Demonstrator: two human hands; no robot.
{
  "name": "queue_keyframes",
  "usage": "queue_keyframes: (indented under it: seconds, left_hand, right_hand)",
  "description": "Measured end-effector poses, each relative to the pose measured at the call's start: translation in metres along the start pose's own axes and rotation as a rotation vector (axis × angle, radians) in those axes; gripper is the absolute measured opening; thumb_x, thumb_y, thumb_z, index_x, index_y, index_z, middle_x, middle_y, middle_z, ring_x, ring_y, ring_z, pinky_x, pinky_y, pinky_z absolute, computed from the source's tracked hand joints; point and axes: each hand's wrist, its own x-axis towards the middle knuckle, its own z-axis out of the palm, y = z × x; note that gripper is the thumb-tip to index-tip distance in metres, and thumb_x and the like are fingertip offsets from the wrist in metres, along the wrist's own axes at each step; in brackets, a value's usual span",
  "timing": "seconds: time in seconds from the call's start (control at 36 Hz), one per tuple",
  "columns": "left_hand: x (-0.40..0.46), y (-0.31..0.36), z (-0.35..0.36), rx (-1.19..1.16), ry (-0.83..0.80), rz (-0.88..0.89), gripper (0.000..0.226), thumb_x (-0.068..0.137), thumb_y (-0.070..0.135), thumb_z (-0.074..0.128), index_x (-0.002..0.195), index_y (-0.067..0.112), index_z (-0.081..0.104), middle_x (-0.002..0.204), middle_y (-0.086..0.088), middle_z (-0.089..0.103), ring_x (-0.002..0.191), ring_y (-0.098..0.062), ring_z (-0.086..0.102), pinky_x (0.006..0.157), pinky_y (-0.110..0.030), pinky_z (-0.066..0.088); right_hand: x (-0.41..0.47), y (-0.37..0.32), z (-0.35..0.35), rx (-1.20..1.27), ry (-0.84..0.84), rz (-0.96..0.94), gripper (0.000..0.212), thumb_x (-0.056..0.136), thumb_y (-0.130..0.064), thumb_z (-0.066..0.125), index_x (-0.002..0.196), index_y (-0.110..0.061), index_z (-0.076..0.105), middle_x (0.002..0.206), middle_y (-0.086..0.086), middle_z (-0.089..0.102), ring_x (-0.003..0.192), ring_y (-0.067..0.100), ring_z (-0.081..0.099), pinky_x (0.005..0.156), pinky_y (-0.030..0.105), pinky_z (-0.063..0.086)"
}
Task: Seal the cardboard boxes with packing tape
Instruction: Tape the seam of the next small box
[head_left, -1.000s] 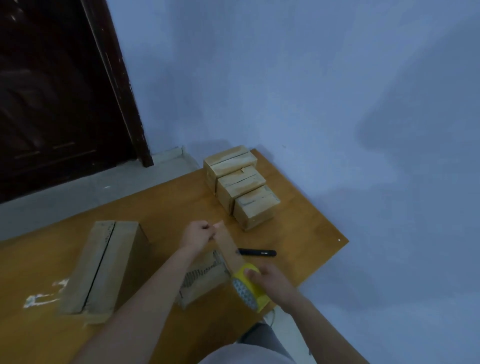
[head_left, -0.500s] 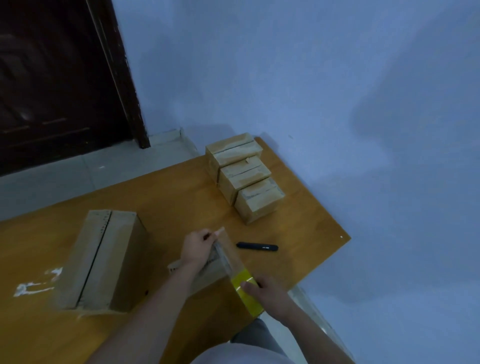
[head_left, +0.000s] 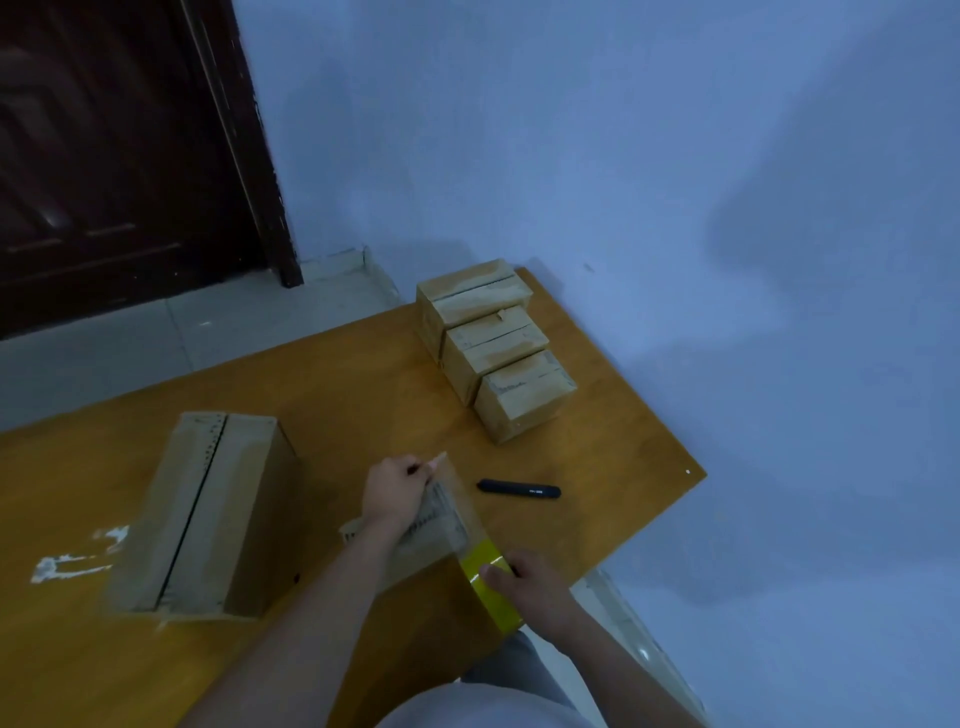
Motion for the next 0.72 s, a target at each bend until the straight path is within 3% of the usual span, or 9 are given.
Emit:
queue_keyframes:
  seconds: [0.11, 0.22, 0.31, 0.39, 0.47, 0.53, 0.61, 0.72]
  left_hand:
    - [0.005, 0.003, -0.002, -0.052, -0.070, -0.090, 0.028, 0.092, 0.036, 0.059, 0.083, 0.011, 0.069, 0.082, -0.008, 0.065, 0.070, -0.018, 0.057, 0.066, -0.030, 0.045]
    - [0.013, 0.006, -0.004, -0.127, -0.163, -0.190, 0.022, 0.088, 0.029, 0.065, 0.086, 0.008, 0.069, 0.087, -0.008, 0.063, 0.081, -0.022, 0.058, 0.071, -0.027, 0.044]
    - [0.015, 0.010, -0.006, -0.106, -0.221, -0.287, 0.027, 0.089, 0.028, 0.065, 0.092, 0.002, 0.063, 0.091, -0.009, 0.058, 0.092, -0.025, 0.057, 0.079, -0.031, 0.045]
    - [0.019, 0.011, -0.006, -0.103, -0.272, -0.405, 0.033, 0.088, 0.026, 0.066, 0.105, -0.001, 0.058, 0.104, -0.012, 0.057, 0.104, -0.029, 0.057, 0.079, -0.031, 0.045]
    - [0.023, 0.014, -0.008, -0.101, -0.346, -0.483, 0.040, 0.087, 0.025, 0.064, 0.117, -0.001, 0.057, 0.115, -0.015, 0.058, 0.106, -0.031, 0.057, 0.083, -0.034, 0.047]
    - [0.025, 0.017, -0.009, -0.110, -0.396, -0.511, 0.034, 0.088, 0.023, 0.063, 0.110, -0.002, 0.057, 0.108, -0.016, 0.059, 0.106, -0.031, 0.057, 0.084, -0.036, 0.045]
    - [0.024, 0.019, -0.008, -0.124, -0.408, -0.531, 0.021, 0.092, 0.020, 0.058, 0.099, 0.000, 0.056, 0.085, -0.011, 0.053, 0.094, -0.028, 0.054, 0.077, -0.034, 0.041]
    - [0.023, 0.013, 0.001, -0.130, -0.358, -0.503, 0.020, 0.089, 0.023, 0.056, 0.084, 0.004, 0.060, 0.080, -0.011, 0.058, 0.080, -0.028, 0.061, 0.072, -0.033, 0.046]
  right_hand:
    - [-0.001, -0.003, 0.001, 0.064, 0.006, 0.034, 0.028, 0.095, -0.033, 0.052, 0.069, -0.024, 0.050, 0.064, -0.011, 0.050, 0.059, 0.000, 0.049, 0.058, 0.015, 0.036]
    - [0.001, -0.008, 0.004, 0.101, -0.005, 0.068, 0.024, 0.095, -0.033, 0.053, 0.073, -0.022, 0.054, 0.072, -0.006, 0.054, 0.066, 0.007, 0.052, 0.064, 0.021, 0.041]
    - [0.004, -0.011, 0.007, 0.119, -0.013, 0.080, 0.017, 0.095, -0.035, 0.052, 0.086, -0.024, 0.061, 0.087, -0.002, 0.062, 0.082, 0.014, 0.059, 0.075, 0.028, 0.045]
    - [0.004, -0.014, 0.008, 0.129, 0.001, 0.100, 0.015, 0.095, -0.034, 0.050, 0.092, -0.024, 0.061, 0.087, -0.007, 0.060, 0.082, 0.009, 0.057, 0.075, 0.025, 0.044]
    - [0.005, -0.015, 0.010, 0.136, 0.001, 0.123, 0.024, 0.095, -0.035, 0.050, 0.105, -0.018, 0.063, 0.103, -0.001, 0.063, 0.095, 0.014, 0.058, 0.085, 0.029, 0.045]
    - [0.005, -0.017, 0.009, 0.148, -0.005, 0.142, 0.028, 0.095, -0.037, 0.051, 0.113, -0.017, 0.060, 0.112, -0.001, 0.060, 0.103, 0.015, 0.056, 0.089, 0.029, 0.044]
    - [0.003, -0.019, 0.008, 0.156, -0.015, 0.156, 0.020, 0.096, -0.035, 0.050, 0.108, -0.021, 0.058, 0.106, -0.004, 0.058, 0.096, 0.011, 0.053, 0.084, 0.024, 0.040]
    - [0.008, -0.014, 0.011, 0.146, -0.009, 0.189, 0.051, 0.090, -0.046, 0.053, 0.132, -0.017, 0.051, 0.133, 0.002, 0.054, 0.119, 0.019, 0.051, 0.101, 0.035, 0.042]
